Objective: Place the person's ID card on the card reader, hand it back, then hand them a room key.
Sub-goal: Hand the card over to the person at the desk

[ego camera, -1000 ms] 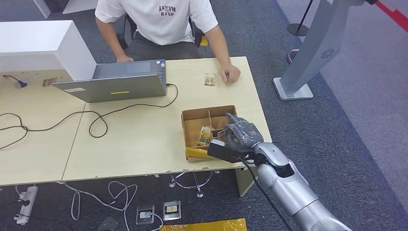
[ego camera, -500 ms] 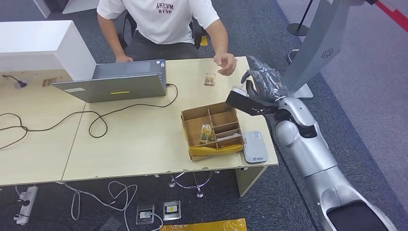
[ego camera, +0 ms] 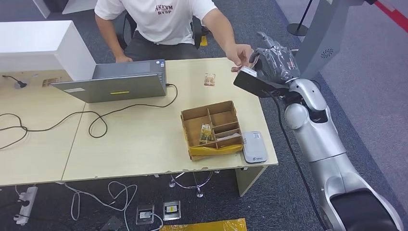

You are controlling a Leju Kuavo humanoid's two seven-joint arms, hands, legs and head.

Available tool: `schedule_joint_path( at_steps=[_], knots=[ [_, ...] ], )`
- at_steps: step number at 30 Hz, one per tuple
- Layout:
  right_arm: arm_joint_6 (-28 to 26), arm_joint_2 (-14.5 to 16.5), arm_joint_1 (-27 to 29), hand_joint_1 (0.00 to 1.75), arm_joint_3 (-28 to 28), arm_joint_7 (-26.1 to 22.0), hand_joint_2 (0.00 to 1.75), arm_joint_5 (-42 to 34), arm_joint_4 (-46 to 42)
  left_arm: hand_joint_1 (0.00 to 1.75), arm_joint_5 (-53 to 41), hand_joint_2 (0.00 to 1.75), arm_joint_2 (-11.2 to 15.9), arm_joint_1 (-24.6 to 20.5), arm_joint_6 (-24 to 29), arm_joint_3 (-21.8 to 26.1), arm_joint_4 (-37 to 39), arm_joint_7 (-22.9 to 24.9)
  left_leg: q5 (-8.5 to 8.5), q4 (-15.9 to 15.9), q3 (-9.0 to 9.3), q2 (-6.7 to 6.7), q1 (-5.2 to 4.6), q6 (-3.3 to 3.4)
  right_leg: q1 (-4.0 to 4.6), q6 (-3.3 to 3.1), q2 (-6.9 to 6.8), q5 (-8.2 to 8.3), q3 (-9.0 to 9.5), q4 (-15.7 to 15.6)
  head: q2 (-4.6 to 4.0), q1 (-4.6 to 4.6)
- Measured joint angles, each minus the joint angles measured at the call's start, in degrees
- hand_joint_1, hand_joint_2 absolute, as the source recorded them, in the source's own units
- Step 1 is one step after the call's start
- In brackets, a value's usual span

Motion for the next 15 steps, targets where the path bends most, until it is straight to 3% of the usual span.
schedule_joint_path(
  at_steps=[8, 14, 15],
  knots=[
    [-5.0, 2.6, -8.8, 1.75, 1.3, -5.3, 1.75, 1.5, 14.9, 0.00, -1.0, 0.00, 0.0, -1.5, -1.5, -0.1, -0.1, 0.3, 0.02, 0.0, -0.04, -0.04, 0.01, 0.00, 0.00, -0.01, -0.10, 0.00, 0.01, 0.0, 0.00, 0.01],
    [-6.9, 6.0, -14.2, 1.72, 3.0, -5.6, 1.75, 3.2, 28.5, 0.00, -0.8, 0.00, 0.1, -1.6, -1.6, -0.1, -0.2, 0.3, 0.04, 0.0, -0.04, -0.08, 0.04, -0.03, 0.03, -0.01, -0.13, 0.00, 0.01, 0.0, 0.00, 0.01],
    [-7.0, 6.5, -14.7, 1.40, 3.2, -5.6, 1.75, 3.3, 30.1, 0.00, -0.7, 0.00, 0.1, -1.6, -1.6, -0.1, -0.2, 0.3, 0.04, 0.0, -0.04, -0.08, 0.04, -0.03, 0.04, -0.01, -0.14, 0.00, 0.01, 0.0, 0.00, 0.01]
  ],
)
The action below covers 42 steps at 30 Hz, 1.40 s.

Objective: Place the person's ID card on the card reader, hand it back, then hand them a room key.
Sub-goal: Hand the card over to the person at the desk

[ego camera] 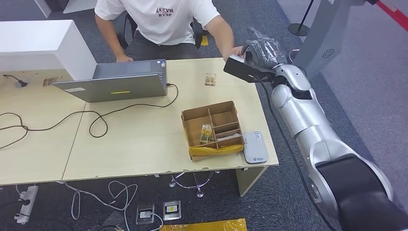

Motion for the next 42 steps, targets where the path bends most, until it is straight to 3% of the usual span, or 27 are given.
schedule_joint_path(
  at_steps=[3, 4, 17, 25, 29, 34, 40, 42],
  knots=[
    [-0.6, 1.1, -0.7, 0.11, 0.7, 0.2, 1.75, 0.2, 3.9, 0.00, 0.3, 0.00, 0.1, 0.0, -0.1, 0.0, 0.0, 0.0, 0.00, 0.0, 0.00, -0.01, 0.00, 0.00, 0.00, 0.00, -0.01, 0.00, 0.00, 0.0, 0.00, 0.00],
    [-0.8, 1.3, -0.8, 0.00, 0.9, 0.3, 1.75, 0.3, 4.9, 0.00, 0.3, 0.00, 0.1, 0.0, -0.1, 0.0, 0.0, 0.0, 0.00, 0.0, 0.00, -0.02, 0.00, 0.00, 0.00, 0.00, -0.02, 0.00, 0.00, 0.0, 0.00, 0.00],
    [-6.5, 1.1, -2.1, 0.00, 1.3, 1.1, 1.75, 0.2, 11.2, 0.00, 0.4, 0.00, 0.5, 0.1, 0.9, 0.0, 0.0, -0.4, 0.00, 0.0, 0.03, 0.00, 0.00, 0.00, 0.00, 0.00, 0.03, 0.00, -0.04, 0.0, 0.00, 0.00],
    [-17.5, -2.4, -3.8, 0.00, -0.3, -1.2, 1.75, -5.2, 12.1, 0.00, 1.8, 0.00, 0.1, 1.3, 4.1, 0.0, 0.0, -3.0, -0.01, 0.0, 0.03, 0.03, -0.02, 0.00, -0.01, 0.00, 0.03, 0.00, -0.04, -0.1, 0.00, -0.01],
    [-24.2, -6.1, -3.5, 0.00, -3.4, -2.5, 1.75, -10.3, 12.2, 0.00, 3.9, 0.00, -0.6, 2.6, 6.1, 0.0, 0.0, -4.6, -0.03, 0.0, 0.05, 0.00, -0.05, 0.03, -0.04, 0.00, 0.00, 0.00, -0.05, -0.1, 0.00, -0.01],
    [-30.2, -14.0, 1.0, 0.00, -9.7, -4.7, 1.75, -18.3, 12.2, 0.00, 6.5, 0.00, -1.4, 5.0, 7.9, 0.2, 0.0, -5.9, -0.14, 0.0, 0.05, -0.02, -0.05, 0.14, -0.03, 0.02, -0.06, -0.01, 0.03, -0.3, 0.00, 0.00],
    [-36.2, -23.4, 12.7, 0.00, -19.3, -4.7, 1.75, -26.0, 12.9, 0.00, 9.4, 0.00, -1.9, 5.8, 8.5, 0.4, 0.0, -4.9, -0.26, 0.0, 0.06, -0.22, 0.01, 0.20, 0.02, 0.04, -0.28, -0.08, 0.14, -0.4, 0.00, -0.01],
    [-36.7, -25.7, 18.4, 0.00, -24.4, -4.8, 1.75, -24.8, 13.5, 0.00, 10.6, 0.00, -2.1, 6.0, 8.6, 0.7, 0.1, -3.7, -0.32, 0.0, 0.02, -0.30, 0.04, 0.20, 0.05, 0.02, -0.39, -0.12, 0.17, -0.4, 0.00, -0.01]
  ],
)
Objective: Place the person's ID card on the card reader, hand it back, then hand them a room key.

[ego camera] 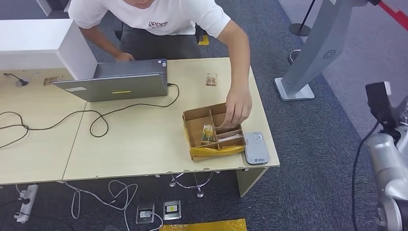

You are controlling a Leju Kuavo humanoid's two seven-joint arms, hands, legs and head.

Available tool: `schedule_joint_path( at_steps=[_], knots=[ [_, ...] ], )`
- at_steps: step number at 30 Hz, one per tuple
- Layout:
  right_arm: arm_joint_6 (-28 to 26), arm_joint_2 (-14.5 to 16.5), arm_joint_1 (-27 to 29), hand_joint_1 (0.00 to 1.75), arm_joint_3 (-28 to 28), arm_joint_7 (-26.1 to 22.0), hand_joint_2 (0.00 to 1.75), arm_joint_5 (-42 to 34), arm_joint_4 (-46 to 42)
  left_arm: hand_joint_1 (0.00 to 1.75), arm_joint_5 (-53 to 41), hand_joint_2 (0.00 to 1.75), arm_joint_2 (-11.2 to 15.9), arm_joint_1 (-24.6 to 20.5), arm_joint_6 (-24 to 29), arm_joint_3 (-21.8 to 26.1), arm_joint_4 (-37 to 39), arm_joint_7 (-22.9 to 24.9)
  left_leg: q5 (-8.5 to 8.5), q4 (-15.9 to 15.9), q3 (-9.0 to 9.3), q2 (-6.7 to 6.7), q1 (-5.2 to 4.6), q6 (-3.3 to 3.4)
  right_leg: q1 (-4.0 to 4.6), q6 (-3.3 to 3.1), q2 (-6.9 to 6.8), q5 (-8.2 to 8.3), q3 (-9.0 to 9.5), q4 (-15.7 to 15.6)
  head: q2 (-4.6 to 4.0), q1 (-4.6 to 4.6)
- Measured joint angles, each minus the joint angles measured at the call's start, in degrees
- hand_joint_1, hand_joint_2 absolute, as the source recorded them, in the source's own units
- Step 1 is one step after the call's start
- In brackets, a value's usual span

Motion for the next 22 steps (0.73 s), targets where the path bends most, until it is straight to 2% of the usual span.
schedule_joint_path(
  at_steps=[4, 7, 10, 13, 17, 19, 22],
  knots=[
    [0.0, -1.8, 10.8, 0.00, -12.4, -0.1, 1.75, 9.8, 1.2, 0.00, 1.8, 0.00, -0.4, 0.1, 0.0, 0.9, 0.1, 2.1, -0.11, 0.0, 0.02, 0.09, 0.05, -0.04, 0.05, -0.07, 0.08, -0.07, -0.01, 0.0, 0.00, -0.04],
    [0.0, -1.6, 18.4, 0.00, -22.1, -1.0, 1.75, 16.6, 2.7, 0.00, 2.9, 0.00, -0.9, 0.1, -0.1, 1.6, 0.1, 3.4, -0.12, 0.0, 0.01, 0.05, 0.10, -0.05, 0.11, -0.10, 0.02, -0.14, -0.01, 0.0, 0.00, -0.01],
    [0.0, -0.5, 24.4, 0.00, -30.7, -0.2, 1.75, 19.7, 4.7, 0.00, 3.4, 0.00, -1.2, 0.1, -0.6, 2.2, 0.2, 4.6, -0.16, 0.0, 0.00, 0.06, 0.12, -0.10, 0.13, -0.14, 0.03, -0.18, -0.01, 0.0, 0.00, -0.02],
    [0.4, 1.1, 27.9, 0.00, -37.2, 6.9, 1.75, 21.2, 7.3, 0.00, 3.6, 0.00, -1.2, 0.1, -1.2, 2.4, 0.2, 5.8, -0.21, -0.1, 0.05, 0.24, 0.17, -0.19, 0.17, -0.15, 0.25, -0.18, -0.01, 0.0, 0.00, -0.02],
    [3.2, 4.9, 29.7, 0.00, -43.2, 17.3, 1.75, 21.0, 10.2, 0.00, 4.2, 0.00, -1.0, 0.0, -2.3, 2.8, 0.2, 6.7, -0.24, -0.1, 0.16, 0.55, 0.22, -0.23, 0.22, -0.16, 0.57, -0.18, -0.01, 0.1, 0.00, -0.02],
    [5.3, 6.8, 30.1, 0.00, -45.4, 19.9, 1.75, 19.8, 11.5, 0.00, 4.3, 0.00, -0.6, -0.1, -2.7, 3.0, 0.2, 6.7, -0.24, -0.1, 0.20, 0.57, 0.22, -0.24, 0.21, -0.17, 0.59, -0.18, -0.01, 0.1, 0.00, -0.03],
    [7.4, 8.9, 30.4, 0.00, -47.6, 21.0, 1.75, 18.8, 12.5, 0.00, 4.6, 0.00, 0.1, -0.2, -2.5, 3.3, 0.2, 6.1, -0.23, -0.1, 0.25, 0.57, 0.21, -0.24, 0.20, -0.18, 0.59, -0.18, -0.01, 0.2, 0.00, -0.04]
  ],
)
